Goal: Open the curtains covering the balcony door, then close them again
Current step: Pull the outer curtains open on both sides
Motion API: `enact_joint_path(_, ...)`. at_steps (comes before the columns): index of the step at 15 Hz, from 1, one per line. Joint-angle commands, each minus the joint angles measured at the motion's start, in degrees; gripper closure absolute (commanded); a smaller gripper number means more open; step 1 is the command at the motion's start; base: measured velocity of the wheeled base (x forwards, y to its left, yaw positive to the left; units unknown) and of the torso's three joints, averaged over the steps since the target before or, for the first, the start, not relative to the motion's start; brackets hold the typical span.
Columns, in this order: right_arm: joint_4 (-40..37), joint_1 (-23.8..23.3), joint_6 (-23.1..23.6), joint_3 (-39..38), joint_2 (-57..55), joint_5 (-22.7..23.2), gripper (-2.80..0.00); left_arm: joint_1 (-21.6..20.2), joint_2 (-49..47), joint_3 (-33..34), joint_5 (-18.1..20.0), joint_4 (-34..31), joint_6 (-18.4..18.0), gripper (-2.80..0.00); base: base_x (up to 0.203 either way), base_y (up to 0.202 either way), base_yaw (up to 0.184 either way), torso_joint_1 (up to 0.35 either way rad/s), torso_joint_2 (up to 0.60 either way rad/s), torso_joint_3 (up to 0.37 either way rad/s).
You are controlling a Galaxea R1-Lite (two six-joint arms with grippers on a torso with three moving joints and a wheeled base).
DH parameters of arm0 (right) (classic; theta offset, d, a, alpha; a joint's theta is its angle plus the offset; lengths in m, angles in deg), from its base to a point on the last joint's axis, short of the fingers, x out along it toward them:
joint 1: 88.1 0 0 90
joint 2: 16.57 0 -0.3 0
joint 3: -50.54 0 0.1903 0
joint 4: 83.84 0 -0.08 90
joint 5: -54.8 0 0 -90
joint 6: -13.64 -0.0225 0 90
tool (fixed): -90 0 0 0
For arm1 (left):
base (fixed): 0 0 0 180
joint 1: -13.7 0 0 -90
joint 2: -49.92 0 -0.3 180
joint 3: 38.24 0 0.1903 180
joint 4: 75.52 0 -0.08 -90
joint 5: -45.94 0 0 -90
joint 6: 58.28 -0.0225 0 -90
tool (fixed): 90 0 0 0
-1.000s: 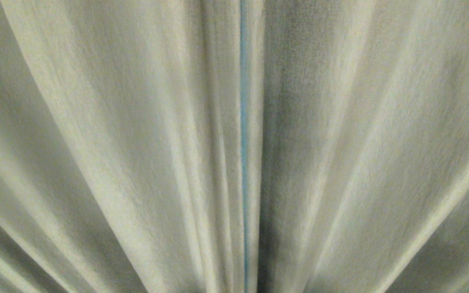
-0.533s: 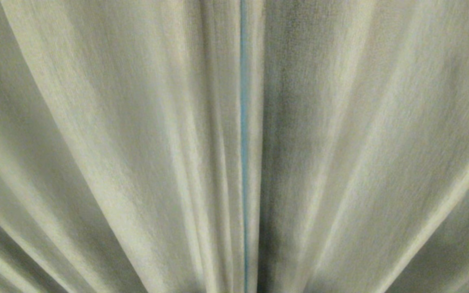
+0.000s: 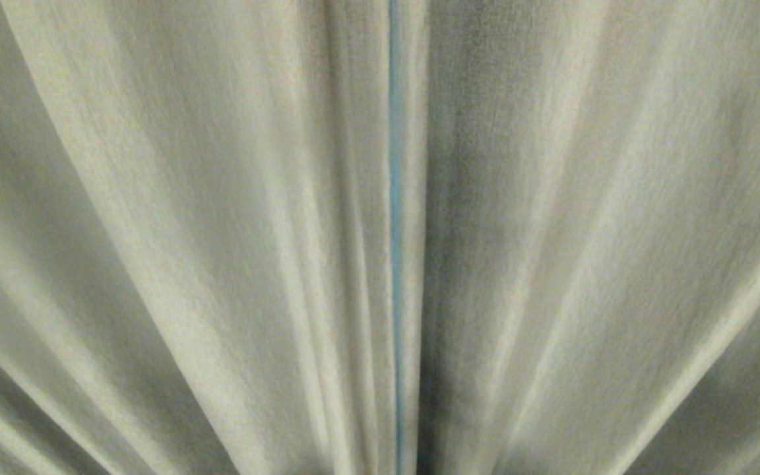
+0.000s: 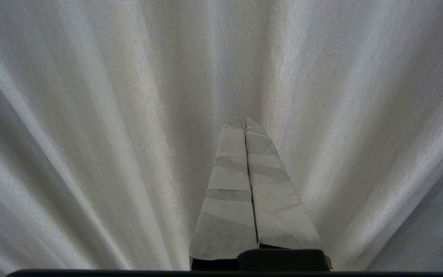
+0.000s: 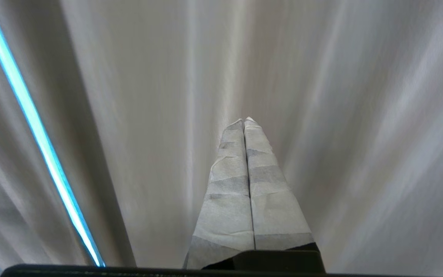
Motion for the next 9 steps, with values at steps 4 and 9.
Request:
enact_joint_path(4, -0.27, 0.01, 1.28, 6.97, -3.25, 3.95, 0.0, -0.01, 0.02, 0.0, 0.0, 0.0, 0.02, 0.0, 0.0, 0.0, 0.0, 0.0, 0.0, 0.0)
enact_joint_path(9, 0.39, 0.0, 1.3, 11.26, -9.99, 8.68, -2.8, 0.04, 0.02, 0.0, 0.0, 0.0, -0.03, 0.0, 0.0, 0.0, 0.0, 0.0, 0.0, 0.0)
